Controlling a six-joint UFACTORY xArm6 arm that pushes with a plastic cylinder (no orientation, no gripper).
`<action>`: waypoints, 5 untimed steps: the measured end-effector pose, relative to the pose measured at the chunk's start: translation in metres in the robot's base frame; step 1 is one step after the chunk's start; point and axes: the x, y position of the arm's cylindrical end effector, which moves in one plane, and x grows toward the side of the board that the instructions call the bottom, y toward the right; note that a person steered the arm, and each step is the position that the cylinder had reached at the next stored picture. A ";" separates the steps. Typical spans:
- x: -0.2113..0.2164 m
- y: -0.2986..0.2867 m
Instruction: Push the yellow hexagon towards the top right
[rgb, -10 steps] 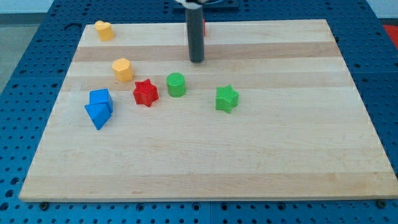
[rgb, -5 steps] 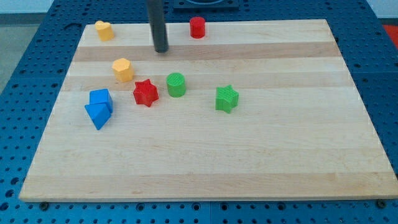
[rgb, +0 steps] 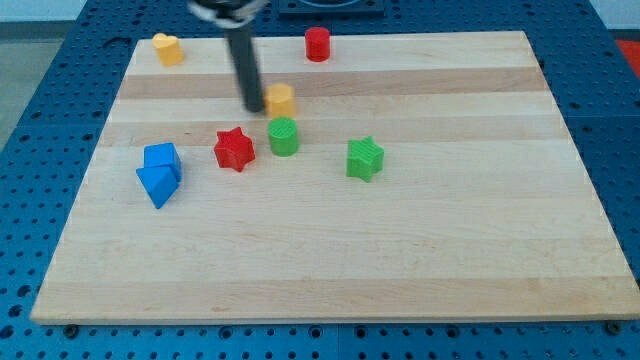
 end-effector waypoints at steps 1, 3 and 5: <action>-0.019 0.088; -0.017 0.087; 0.011 0.078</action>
